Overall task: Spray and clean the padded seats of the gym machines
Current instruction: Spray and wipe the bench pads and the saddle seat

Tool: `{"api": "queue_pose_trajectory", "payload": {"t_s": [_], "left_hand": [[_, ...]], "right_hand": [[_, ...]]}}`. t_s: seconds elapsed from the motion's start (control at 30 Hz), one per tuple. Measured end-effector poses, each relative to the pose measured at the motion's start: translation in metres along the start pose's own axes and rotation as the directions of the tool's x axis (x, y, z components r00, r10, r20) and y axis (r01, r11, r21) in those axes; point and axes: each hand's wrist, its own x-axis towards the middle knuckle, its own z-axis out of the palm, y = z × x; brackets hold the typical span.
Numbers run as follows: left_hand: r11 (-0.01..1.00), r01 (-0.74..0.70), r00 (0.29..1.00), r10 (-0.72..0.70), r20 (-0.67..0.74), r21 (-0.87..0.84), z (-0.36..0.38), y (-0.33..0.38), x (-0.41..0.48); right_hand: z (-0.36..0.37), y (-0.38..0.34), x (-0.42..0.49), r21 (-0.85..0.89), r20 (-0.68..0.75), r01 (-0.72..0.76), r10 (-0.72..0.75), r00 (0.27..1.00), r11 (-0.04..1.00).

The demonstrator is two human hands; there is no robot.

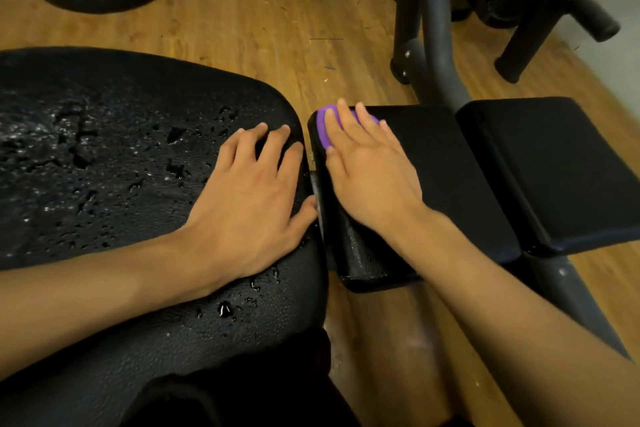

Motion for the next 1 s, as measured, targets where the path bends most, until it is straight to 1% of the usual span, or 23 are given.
{"api": "queue_pose_trajectory", "payload": {"t_s": [0.1, 0.17, 0.23, 0.27, 0.33, 0.43, 0.5, 0.63, 0.7, 0.77, 0.83, 0.93, 1.0], "left_hand": [[1.0, 0.009, 1.0, -0.009, 0.006, 0.007, -0.002, 0.0, 0.001], [1.0, 0.008, 1.0, -0.008, 0.0, 0.012, -0.003, 0.0, 0.002], [1.0, 0.001, 1.0, -0.001, -0.001, 0.016, -0.003, 0.0, 0.002], [1.0, -0.001, 1.0, 0.001, 0.0, 0.015, -0.002, -0.001, 0.002], [1.0, 0.002, 1.0, -0.002, 0.003, 0.011, -0.002, -0.001, 0.001], [1.0, 0.004, 1.0, -0.004, -0.01, 0.007, -0.003, -0.002, 0.001], [1.0, -0.007, 1.0, 0.008, -0.011, 0.017, -0.003, -0.001, 0.0], [0.999, -0.005, 1.0, 0.005, 0.001, 0.035, -0.004, 0.0, -0.001], [0.999, -0.002, 1.0, 0.002, -0.001, 0.038, -0.005, 0.001, -0.001], [0.999, -0.004, 1.0, 0.004, -0.002, 0.045, -0.005, 0.002, 0.0], [0.999, -0.005, 1.0, 0.005, 0.002, 0.051, -0.005, 0.002, 0.0], [0.999, -0.003, 1.0, 0.003, 0.002, 0.05, -0.005, 0.001, 0.0], [0.999, -0.004, 1.0, 0.005, -0.002, 0.051, -0.003, 0.001, 0.0]], "right_hand": [[0.001, 0.0, 0.044, -0.003, 0.029, -0.015, 0.015, 0.999, 1.0], [0.003, -0.006, 0.069, -0.002, 0.035, -0.055, 0.055, 0.998, 0.999], [0.003, -0.012, 0.08, -0.026, 0.021, -0.09, 0.091, 0.996, 0.996], [0.004, -0.013, 0.079, -0.031, 0.02, -0.073, 0.073, 0.997, 0.997], [0.004, -0.013, 0.061, -0.025, 0.037, 0.016, -0.015, 0.999, 1.0], [0.003, -0.018, 0.014, -0.042, 0.011, 0.122, -0.121, 0.993, 0.992], [0.001, -0.021, -0.02, -0.036, 0.002, 0.155, -0.155, 0.988, 0.987], [-0.002, -0.027, -0.086, -0.006, 0.022, 0.16, -0.159, 0.987, 0.987], [-0.002, -0.029, -0.109, -0.028, 0.021, 0.182, -0.181, 0.983, 0.983], [-0.001, -0.03, -0.119, -0.013, 0.034, 0.192, -0.192, 0.981, 0.981], [-0.001, -0.029, -0.116, 0.026, 0.02, 0.149, -0.149, 0.989, 0.989], [-0.008, -0.027, -0.088, 0.13, 0.019, -0.004, 0.001, 1.0, 0.991], [-0.009, -0.021, -0.057, 0.116, 0.027, -0.03, 0.027, 0.999, 0.993]]}}
